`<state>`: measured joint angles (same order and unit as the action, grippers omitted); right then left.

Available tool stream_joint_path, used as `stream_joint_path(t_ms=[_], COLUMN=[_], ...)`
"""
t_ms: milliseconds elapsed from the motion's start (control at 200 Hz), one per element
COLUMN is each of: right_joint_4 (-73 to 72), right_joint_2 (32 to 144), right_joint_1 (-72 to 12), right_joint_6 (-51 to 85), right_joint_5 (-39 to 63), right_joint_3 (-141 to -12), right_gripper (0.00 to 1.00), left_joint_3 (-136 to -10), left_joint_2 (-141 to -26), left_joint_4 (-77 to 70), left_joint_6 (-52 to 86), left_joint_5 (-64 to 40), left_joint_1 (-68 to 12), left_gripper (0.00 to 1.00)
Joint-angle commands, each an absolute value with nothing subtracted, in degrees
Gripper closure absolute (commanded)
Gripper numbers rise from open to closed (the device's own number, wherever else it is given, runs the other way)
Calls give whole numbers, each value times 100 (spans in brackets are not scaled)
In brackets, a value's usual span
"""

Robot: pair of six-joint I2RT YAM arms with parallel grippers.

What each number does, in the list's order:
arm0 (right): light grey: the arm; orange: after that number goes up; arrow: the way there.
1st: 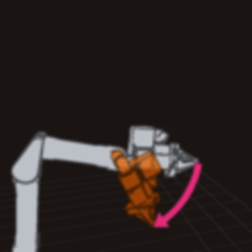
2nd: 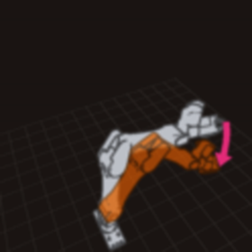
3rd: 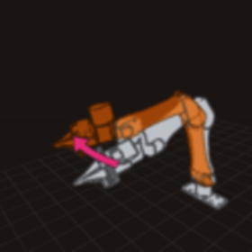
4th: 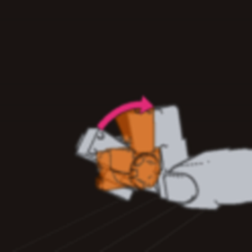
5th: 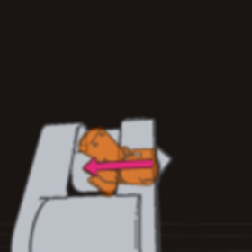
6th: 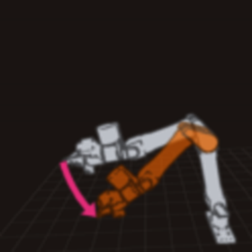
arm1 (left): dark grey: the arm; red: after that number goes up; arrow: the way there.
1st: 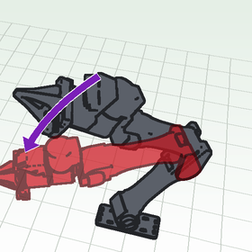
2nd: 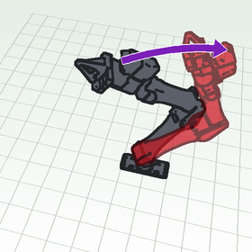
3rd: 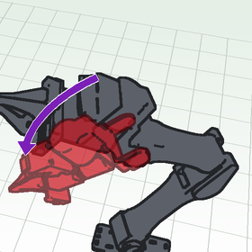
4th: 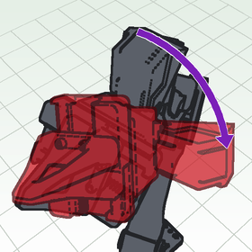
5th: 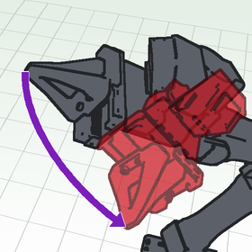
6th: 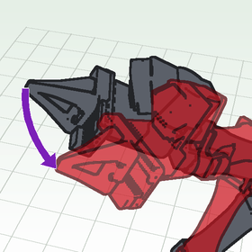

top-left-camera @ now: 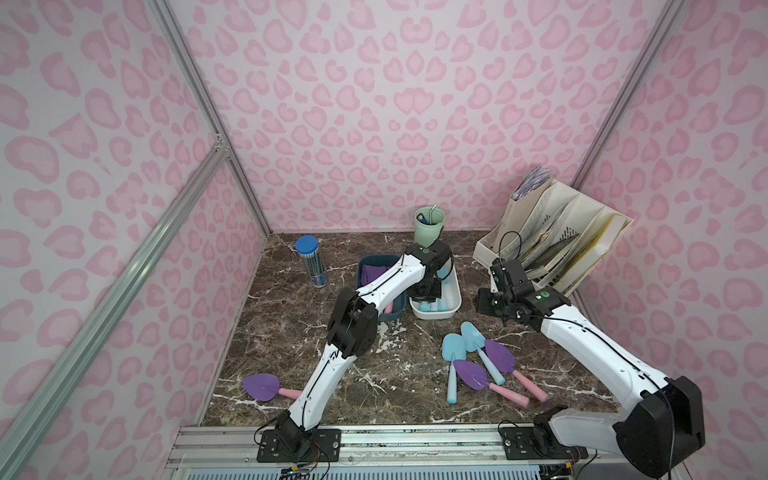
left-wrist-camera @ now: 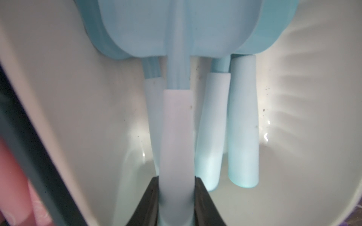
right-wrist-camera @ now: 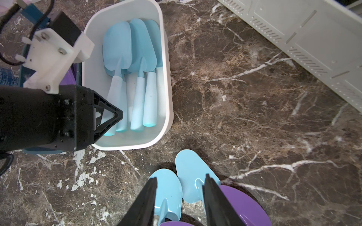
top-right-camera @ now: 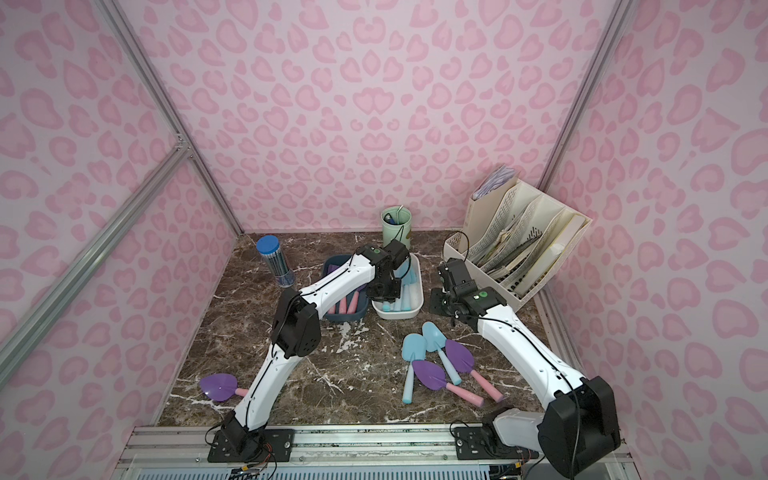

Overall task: Sort the small shovels by color and place them into the storage box
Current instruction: Place the shovel in the storage box.

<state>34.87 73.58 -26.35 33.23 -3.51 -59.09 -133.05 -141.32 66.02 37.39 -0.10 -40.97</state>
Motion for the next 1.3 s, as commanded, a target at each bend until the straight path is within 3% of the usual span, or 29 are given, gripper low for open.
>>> stream_joint_path(t_ms=[0, 320, 1295], right_joint_4=[3419, 3402, 3390], right_joint_2=[7365, 7355, 7462], right_joint_1=[-2635, -2626, -2565], right_joint_6=[3317, 3313, 3260], right_joint_5=[-329, -333, -295], right_joint_3=[-5891, -5851, -5931], right_gripper=[55, 55, 55], left_joint_3=[-13338, -13342, -13358], left_joint_2=[-14228, -14278, -14361], left_joint_4=[6659, 6623, 6662], left_joint_6=[3761, 3771, 3690], left_joint_5=[-4, -31, -132], left_joint_1=[-4086, -4087, -4087], left_gripper=[98, 97, 74])
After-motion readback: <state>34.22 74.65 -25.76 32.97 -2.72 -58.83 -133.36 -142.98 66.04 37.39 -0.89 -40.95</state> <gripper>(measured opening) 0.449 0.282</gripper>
